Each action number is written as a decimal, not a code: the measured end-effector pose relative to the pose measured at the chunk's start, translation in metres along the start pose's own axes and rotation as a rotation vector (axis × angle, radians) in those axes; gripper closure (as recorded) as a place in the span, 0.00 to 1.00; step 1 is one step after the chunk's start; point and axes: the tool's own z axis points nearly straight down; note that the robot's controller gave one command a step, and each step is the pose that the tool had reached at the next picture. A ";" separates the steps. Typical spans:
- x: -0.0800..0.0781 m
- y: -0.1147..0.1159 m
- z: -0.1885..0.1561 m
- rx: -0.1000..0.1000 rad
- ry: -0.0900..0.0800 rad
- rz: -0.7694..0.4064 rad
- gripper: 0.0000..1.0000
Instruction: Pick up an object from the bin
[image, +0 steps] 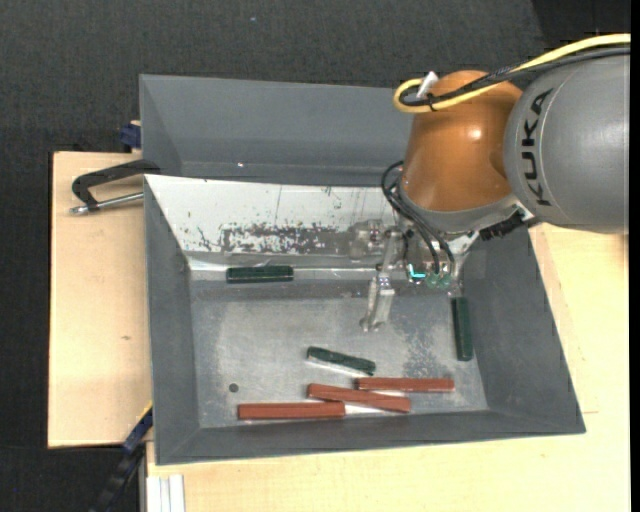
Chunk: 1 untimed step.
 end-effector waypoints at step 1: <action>-0.002 0.000 -0.004 0.000 -0.008 0.000 0.00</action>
Offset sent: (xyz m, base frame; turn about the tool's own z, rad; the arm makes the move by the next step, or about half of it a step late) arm -0.0689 -0.0190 -0.0842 -0.0623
